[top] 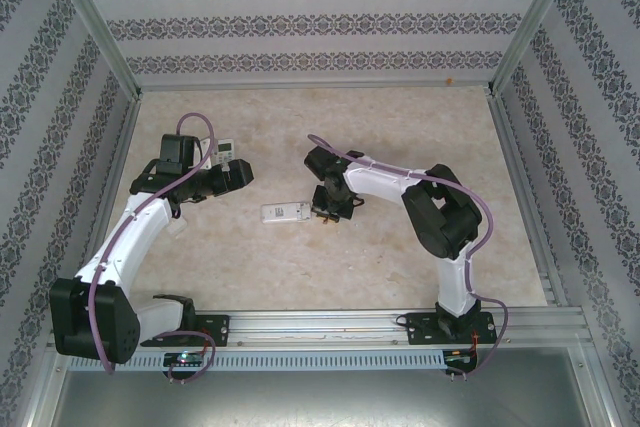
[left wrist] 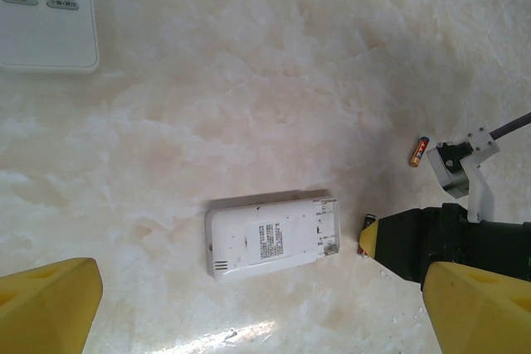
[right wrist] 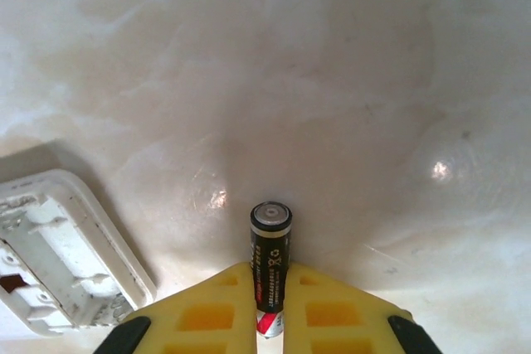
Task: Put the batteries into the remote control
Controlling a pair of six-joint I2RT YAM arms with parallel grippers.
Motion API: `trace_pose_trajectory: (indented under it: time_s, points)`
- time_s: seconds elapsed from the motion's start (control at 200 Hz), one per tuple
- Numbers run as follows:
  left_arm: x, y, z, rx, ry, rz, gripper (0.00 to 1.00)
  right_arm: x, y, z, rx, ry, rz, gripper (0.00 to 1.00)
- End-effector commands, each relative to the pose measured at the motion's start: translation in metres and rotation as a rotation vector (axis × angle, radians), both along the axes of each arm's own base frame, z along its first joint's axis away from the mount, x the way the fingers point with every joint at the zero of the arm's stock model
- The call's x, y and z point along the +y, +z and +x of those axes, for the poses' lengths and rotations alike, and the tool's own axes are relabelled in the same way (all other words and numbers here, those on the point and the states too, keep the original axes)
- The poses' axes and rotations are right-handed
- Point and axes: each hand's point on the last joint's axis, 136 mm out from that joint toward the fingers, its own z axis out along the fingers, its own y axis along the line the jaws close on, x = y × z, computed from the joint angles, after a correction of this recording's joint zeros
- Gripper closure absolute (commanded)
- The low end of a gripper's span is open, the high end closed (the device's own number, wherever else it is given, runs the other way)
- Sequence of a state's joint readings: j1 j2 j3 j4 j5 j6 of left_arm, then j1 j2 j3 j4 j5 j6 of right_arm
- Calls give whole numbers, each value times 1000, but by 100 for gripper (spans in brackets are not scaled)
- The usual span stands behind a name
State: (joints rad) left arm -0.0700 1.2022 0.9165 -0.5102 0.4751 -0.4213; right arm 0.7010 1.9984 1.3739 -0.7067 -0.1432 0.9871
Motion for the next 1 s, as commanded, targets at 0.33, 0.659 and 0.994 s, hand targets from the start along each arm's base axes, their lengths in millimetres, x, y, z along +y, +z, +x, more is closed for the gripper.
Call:
trace_pose_trajectory:
  time_s: [0.33, 0.659, 0.994]
  points:
    - [-2, 13, 6, -53, -4, -21, 0, 34, 84, -15, -599, 622, 177, 91]
    - [-5, 9, 9, -51, 7, -51, 0, 41, 113, -49, -913, 873, 303, 92]
    - [-5, 11, 6, -55, -4, -44, 0, 40, 119, -64, -918, 1105, 334, 92]
